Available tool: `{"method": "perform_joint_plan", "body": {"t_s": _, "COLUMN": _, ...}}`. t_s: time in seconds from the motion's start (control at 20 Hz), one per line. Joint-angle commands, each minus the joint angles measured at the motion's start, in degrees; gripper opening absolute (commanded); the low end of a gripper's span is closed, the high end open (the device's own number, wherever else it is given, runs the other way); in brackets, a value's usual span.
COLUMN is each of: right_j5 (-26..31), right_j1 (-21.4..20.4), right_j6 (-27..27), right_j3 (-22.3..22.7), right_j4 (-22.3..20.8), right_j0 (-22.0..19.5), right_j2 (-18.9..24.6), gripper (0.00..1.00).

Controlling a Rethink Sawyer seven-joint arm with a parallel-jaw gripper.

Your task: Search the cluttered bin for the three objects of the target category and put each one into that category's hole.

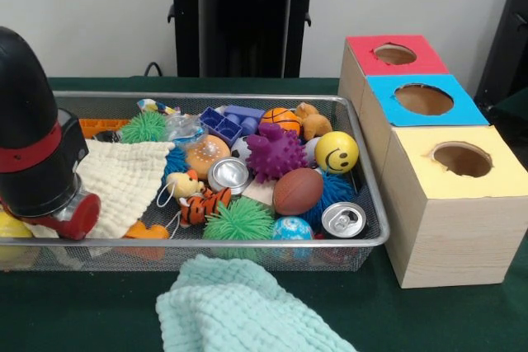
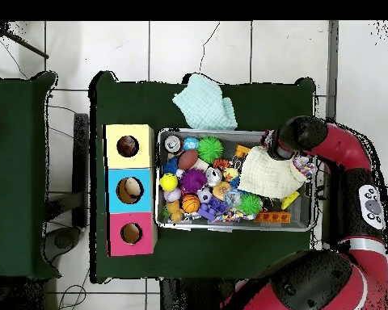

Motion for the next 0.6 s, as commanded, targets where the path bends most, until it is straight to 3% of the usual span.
{"method": "perform_joint_plan", "body": {"t_s": 0.05, "right_j5": -6.54, "right_j1": 5.2, "right_j6": -2.24, "right_j3": -0.98, "right_j4": -3.7, "right_j0": 3.39, "right_j2": -1.06, "gripper": 0.0}}
{"method": "perform_joint_plan", "body": {"t_s": 0.3, "right_j5": -6.16, "right_j1": 3.51, "right_j6": 2.72, "right_j3": 0.57, "right_j4": -2.88, "right_j0": 5.51, "right_j2": -3.36, "gripper": 0.0}}
{"method": "perform_joint_plan", "body": {"t_s": 0.4, "right_j5": -8.77, "right_j1": 2.07, "right_j6": 6.13, "right_j3": 2.56, "right_j4": -3.35, "right_j0": 6.87, "right_j2": -5.2, "gripper": 0.0}}
{"method": "perform_joint_plan", "body": {"t_s": 0.5, "right_j5": -11.21, "right_j1": -0.46, "right_j6": 8.65, "right_j3": 5.9, "right_j4": -2.77, "right_j0": 7.63, "right_j2": -6.15, "gripper": 0.0}}
{"method": "perform_joint_plan", "body": {"t_s": 0.6, "right_j5": -9.6, "right_j1": -4.35, "right_j6": 10.82, "right_j3": 8.64, "right_j4": -1.28, "right_j0": 9.18, "right_j2": -7.55, "gripper": 0.0}}
